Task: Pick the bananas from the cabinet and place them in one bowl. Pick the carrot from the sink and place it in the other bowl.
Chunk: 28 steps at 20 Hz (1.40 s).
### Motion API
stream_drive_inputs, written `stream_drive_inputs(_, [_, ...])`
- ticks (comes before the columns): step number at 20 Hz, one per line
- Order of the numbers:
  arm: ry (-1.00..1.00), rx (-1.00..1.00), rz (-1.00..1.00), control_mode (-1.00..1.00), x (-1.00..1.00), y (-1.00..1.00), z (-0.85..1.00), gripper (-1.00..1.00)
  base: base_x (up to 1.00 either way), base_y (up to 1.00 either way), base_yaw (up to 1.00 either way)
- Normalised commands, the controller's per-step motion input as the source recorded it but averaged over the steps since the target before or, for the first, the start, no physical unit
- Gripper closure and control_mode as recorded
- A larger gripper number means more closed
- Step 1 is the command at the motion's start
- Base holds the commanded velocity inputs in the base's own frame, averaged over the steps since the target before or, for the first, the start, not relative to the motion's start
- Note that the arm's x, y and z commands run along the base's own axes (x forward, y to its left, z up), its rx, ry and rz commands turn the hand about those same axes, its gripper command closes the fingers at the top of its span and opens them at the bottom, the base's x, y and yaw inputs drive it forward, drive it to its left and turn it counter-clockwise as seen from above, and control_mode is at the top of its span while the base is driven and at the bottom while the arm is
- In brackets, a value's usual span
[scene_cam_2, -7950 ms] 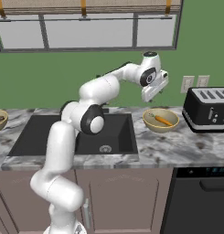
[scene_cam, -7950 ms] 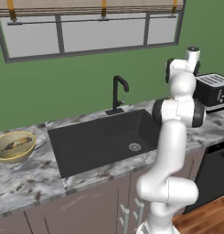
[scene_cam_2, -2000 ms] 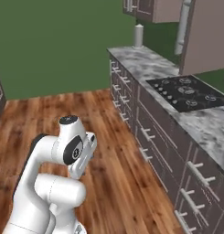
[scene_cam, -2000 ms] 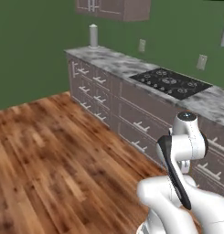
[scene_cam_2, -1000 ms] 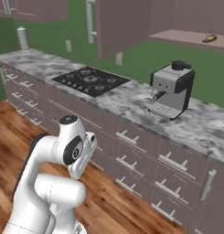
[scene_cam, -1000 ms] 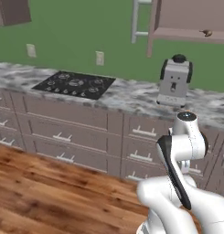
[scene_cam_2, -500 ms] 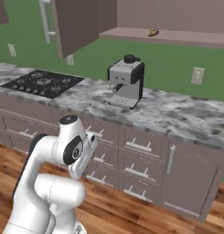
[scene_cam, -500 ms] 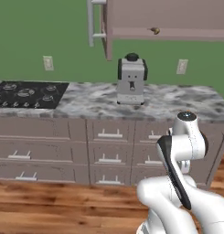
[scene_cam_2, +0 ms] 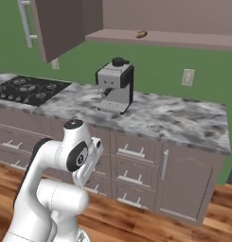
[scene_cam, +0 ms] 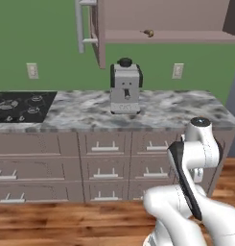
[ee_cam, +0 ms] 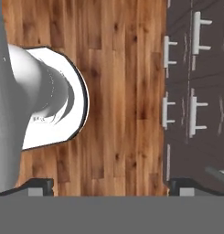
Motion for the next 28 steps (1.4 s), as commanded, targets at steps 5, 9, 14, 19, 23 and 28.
stream_drive_inputs(5, [0.00,0.00,0.00,1.00,0.00,0.00,0.00,-1.00,1.00,0.02,-0.12])
stream_drive_inputs(9, [0.00,0.00,0.00,1.00,0.00,0.00,0.00,-1.00,0.89,0.03,-0.20])
stream_drive_inputs(14, [-0.17,0.01,-0.27,-1.00,0.45,0.20,0.58,-1.00,0.00,0.00,0.00])
stream_drive_inputs(19, [-0.23,0.00,-0.28,-1.00,0.26,0.24,0.75,-1.00,0.00,0.00,0.00])
stream_drive_inputs(23, [-0.23,0.00,-0.28,-1.00,0.27,0.23,0.76,-1.00,0.00,0.00,0.00])
stream_drive_inputs(28, [-0.23,0.01,-0.27,-1.00,0.35,0.21,0.72,-1.00,0.00,0.00,0.00])
